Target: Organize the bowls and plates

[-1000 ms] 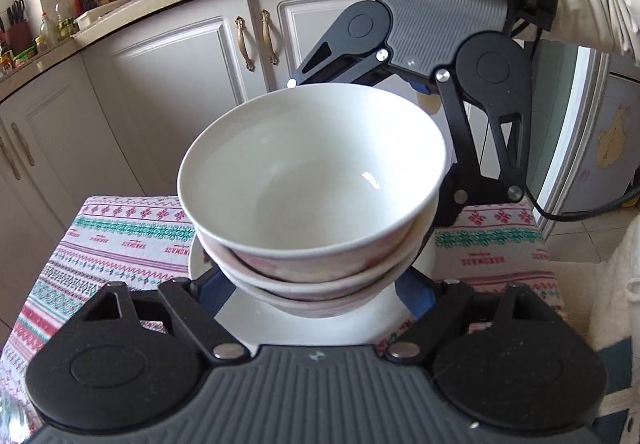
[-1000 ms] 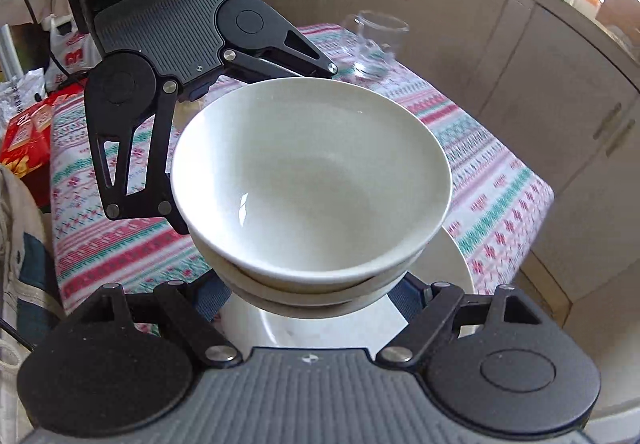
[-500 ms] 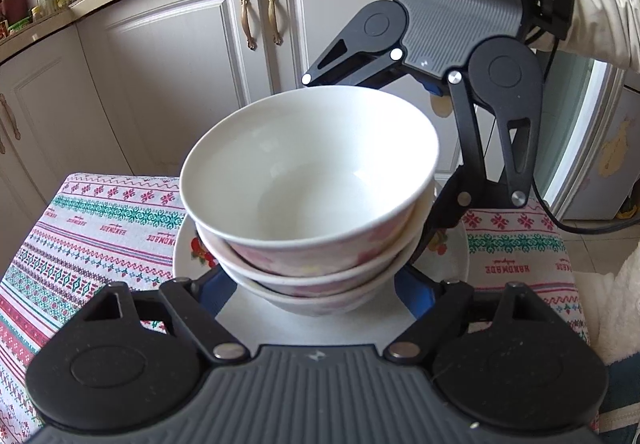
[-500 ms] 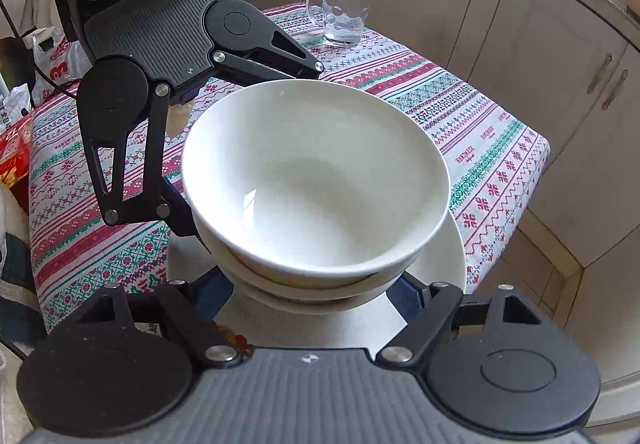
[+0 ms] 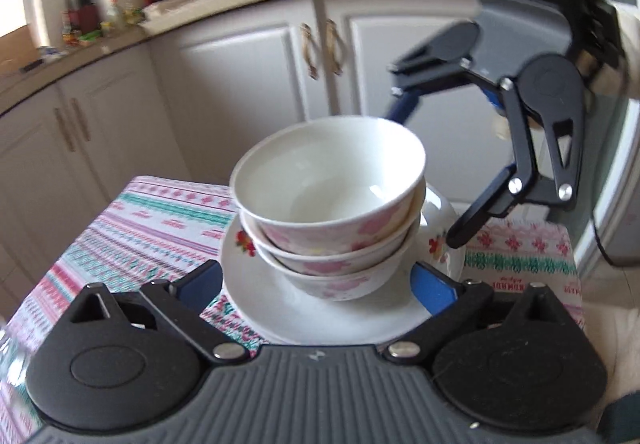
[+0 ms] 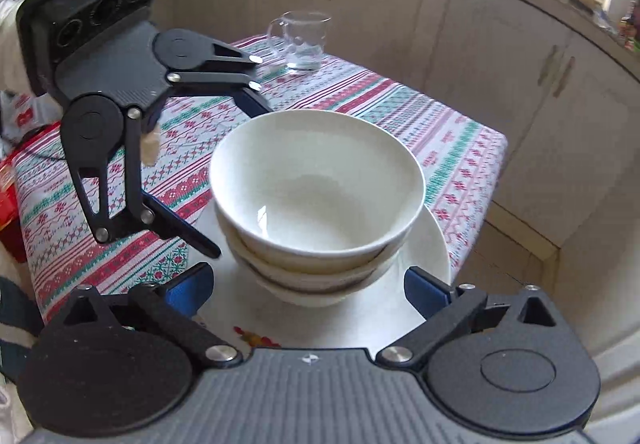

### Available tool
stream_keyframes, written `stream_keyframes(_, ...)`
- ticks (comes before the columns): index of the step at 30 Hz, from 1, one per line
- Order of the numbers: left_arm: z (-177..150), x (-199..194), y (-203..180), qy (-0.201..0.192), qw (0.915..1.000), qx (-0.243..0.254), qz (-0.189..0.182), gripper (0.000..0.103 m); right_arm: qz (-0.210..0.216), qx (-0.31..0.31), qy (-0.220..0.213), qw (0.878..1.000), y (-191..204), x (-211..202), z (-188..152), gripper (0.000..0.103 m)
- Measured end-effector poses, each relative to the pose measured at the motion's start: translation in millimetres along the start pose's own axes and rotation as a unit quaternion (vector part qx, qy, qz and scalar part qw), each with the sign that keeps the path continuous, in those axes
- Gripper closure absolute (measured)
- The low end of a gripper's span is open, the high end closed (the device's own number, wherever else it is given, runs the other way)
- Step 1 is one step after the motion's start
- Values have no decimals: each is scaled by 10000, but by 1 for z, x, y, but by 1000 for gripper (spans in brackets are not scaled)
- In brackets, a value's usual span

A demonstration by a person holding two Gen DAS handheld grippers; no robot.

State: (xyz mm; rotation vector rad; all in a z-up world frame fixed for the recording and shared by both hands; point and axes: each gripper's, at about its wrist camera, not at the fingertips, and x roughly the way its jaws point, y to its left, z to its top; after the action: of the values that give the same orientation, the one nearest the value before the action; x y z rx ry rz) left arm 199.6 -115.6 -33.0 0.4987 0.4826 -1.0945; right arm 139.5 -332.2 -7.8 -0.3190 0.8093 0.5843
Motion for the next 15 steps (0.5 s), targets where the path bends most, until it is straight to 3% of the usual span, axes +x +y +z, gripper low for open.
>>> stream_keyframes(3, -2, -31, -11, -329, 9966, -565, 493, 1, -635, 584, -42, 9963, 18, -17, -3, 0)
stream_keyframes(6, -4, -58, -29, -612, 9879, -1038, 978, 1, -1194, 1385, -278, 9827, 36, -36, -8, 0)
stream_keyframes(8, -3, -75, -45, -711, 9767, -1266, 1578, 1, -1566, 1942, -428, 9674, 49, -46, -11, 0)
stream_keyframes(11, 1, -92, -64, -447, 9564, -1538, 2444, 1, -1863, 2567, -613, 9464, 73, -58, -17, 0)
stream_keyframes(13, -1, -105, -73, -428, 9485, -1769, 2593, 1, -1942, 2852, -697, 9360, 87, -64, -19, 0)
stream_keyframes(15, -5, -120, -78, -510, 9466, -2076, 2413, 1, -2050, 2958, -711, 9303, 101, -67, -22, 0)
